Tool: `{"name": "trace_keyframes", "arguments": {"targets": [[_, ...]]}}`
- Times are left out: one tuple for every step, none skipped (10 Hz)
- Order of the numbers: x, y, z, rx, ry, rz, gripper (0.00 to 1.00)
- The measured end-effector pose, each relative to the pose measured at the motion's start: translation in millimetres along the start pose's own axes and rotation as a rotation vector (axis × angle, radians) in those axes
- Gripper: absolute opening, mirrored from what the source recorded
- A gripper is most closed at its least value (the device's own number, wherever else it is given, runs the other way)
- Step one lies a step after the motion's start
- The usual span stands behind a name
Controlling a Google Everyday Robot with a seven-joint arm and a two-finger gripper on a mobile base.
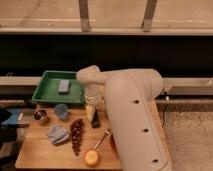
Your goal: Place eraser in plastic cup
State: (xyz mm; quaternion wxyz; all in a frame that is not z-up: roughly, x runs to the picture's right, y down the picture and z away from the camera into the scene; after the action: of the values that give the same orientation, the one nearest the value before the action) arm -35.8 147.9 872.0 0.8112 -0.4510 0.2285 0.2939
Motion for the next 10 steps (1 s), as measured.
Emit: {"name": "trace_keyframes", "arguments": {"targets": [[2, -4, 2, -0.001, 0.006, 0.015, 0.73], [3, -7, 4, -0.004, 0.010, 0.025, 0.73], [2, -7, 5, -0.004, 0.014, 0.028, 0.73], [1, -4, 6, -0.004, 0.016, 0.026, 0.73], [-1, -1, 7, -0.003, 0.018, 0.022, 0.73], [-4, 3, 8, -0.002, 0.021, 0.015, 0.73], [-7, 8, 9, 0.000, 0.024, 0.006, 0.73], [-9, 13, 10, 0.000, 0.027, 0.004, 0.73], [-9, 15, 11, -0.001, 0.030, -0.002, 0.73], [-9, 16, 12, -0.001, 0.033, -0.005, 0.73]]}}
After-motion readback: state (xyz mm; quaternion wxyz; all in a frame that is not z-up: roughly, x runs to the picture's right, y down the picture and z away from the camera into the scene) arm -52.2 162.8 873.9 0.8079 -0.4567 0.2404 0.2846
